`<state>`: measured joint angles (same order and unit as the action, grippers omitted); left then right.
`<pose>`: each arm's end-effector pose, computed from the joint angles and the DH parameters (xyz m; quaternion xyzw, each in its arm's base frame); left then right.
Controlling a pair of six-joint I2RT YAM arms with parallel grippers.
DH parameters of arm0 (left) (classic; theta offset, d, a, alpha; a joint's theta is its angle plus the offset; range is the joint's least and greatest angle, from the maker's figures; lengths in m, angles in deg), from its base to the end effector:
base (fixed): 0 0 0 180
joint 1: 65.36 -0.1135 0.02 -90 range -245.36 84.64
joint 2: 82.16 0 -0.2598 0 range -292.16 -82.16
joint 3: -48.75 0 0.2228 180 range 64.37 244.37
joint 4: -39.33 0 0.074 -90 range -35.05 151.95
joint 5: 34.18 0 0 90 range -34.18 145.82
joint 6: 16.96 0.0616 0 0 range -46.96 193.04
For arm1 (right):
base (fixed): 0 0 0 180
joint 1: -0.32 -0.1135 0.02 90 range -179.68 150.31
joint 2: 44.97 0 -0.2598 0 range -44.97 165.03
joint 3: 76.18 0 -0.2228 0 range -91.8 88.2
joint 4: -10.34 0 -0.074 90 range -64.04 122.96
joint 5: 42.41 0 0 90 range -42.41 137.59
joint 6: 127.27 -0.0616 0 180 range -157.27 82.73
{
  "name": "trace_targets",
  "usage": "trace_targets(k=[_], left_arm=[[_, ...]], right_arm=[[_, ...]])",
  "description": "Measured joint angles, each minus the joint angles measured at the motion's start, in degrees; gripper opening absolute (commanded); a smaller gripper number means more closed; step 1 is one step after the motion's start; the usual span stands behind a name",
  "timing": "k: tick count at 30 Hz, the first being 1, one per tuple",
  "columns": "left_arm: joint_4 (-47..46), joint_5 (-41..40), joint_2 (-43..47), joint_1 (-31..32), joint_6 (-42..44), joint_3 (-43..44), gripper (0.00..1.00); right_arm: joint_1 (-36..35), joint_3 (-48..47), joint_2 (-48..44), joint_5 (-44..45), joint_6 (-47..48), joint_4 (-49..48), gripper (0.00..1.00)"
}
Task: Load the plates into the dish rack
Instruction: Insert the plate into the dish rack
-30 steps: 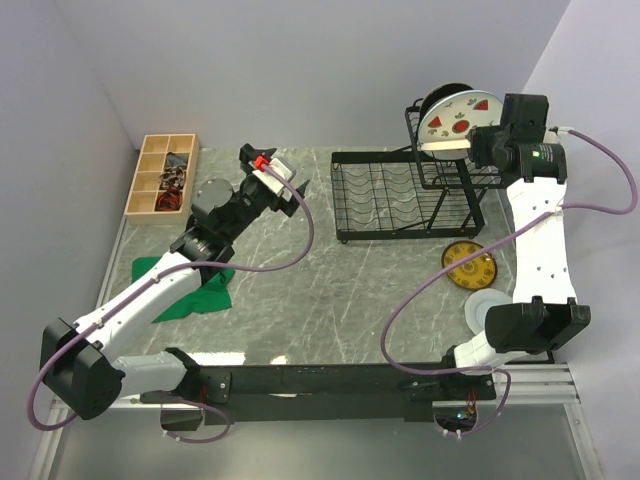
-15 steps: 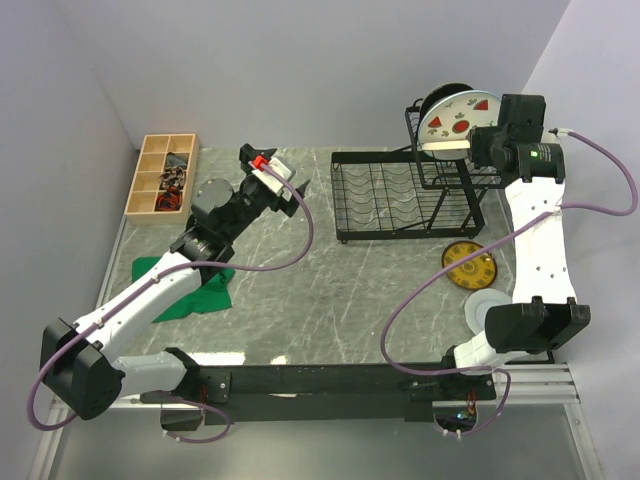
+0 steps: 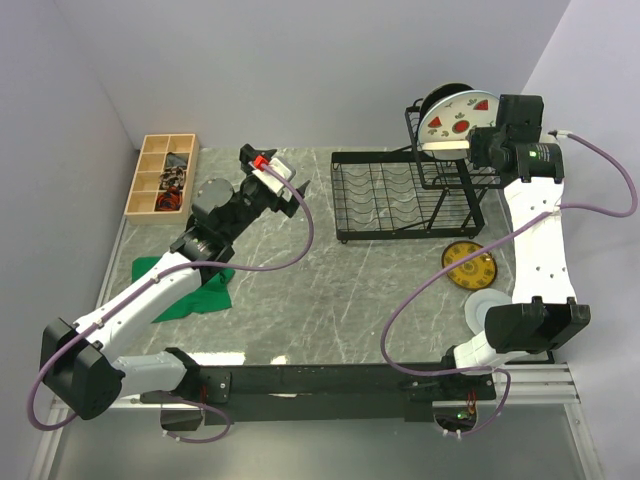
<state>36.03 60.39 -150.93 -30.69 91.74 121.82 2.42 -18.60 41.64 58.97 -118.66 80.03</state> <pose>0.2294 -0.1646 0.3903 0.3224 0.5746 -0.1304 0.7409 0.2962 -0.0230 0.4283 0.6195 0.6241 0.2313 0.4162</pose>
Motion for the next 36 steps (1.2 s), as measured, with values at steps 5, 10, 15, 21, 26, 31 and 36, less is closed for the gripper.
trace_targets(k=[5, 10, 15, 21, 26, 31, 36], left_arm=[[0.4, -0.1, 0.0, 0.0, 0.0, 0.0, 1.00], [0.9, -0.6, 0.0, 0.0, 0.0, 0.0, 0.99], [1.2, -1.1, 0.0, 0.0, 0.0, 0.1, 0.99], [1.7, -1.3, -0.5, 0.0, 0.0, 1.2, 0.99], [1.8, -1.4, -0.9, 0.0, 0.0, 1.8, 0.99], [2.3, -1.4, -1.4, 0.0, 0.0, 2.0, 0.99], [2.5, -1.5, -1.5, 0.0, 0.0, 2.0, 0.99]], right_arm=[[0.0, 0.4, 0.0, 0.0, -0.9, -0.1, 0.00], [0.0, 0.4, 0.0, 0.0, -1.2, 0.0, 0.00], [0.0, 0.4, 0.2, 0.1, -1.3, -0.1, 0.05], [0.1, 0.4, 0.8, 1.0, -1.6, -0.3, 0.20], [0.2, 0.4, 0.9, 1.0, -1.6, -0.4, 0.33], [0.2, 0.3, 1.0, 0.8, -1.7, -1.5, 0.47], [0.2, 0.1, 1.4, 0.3, -1.6, -2.5, 0.53]])
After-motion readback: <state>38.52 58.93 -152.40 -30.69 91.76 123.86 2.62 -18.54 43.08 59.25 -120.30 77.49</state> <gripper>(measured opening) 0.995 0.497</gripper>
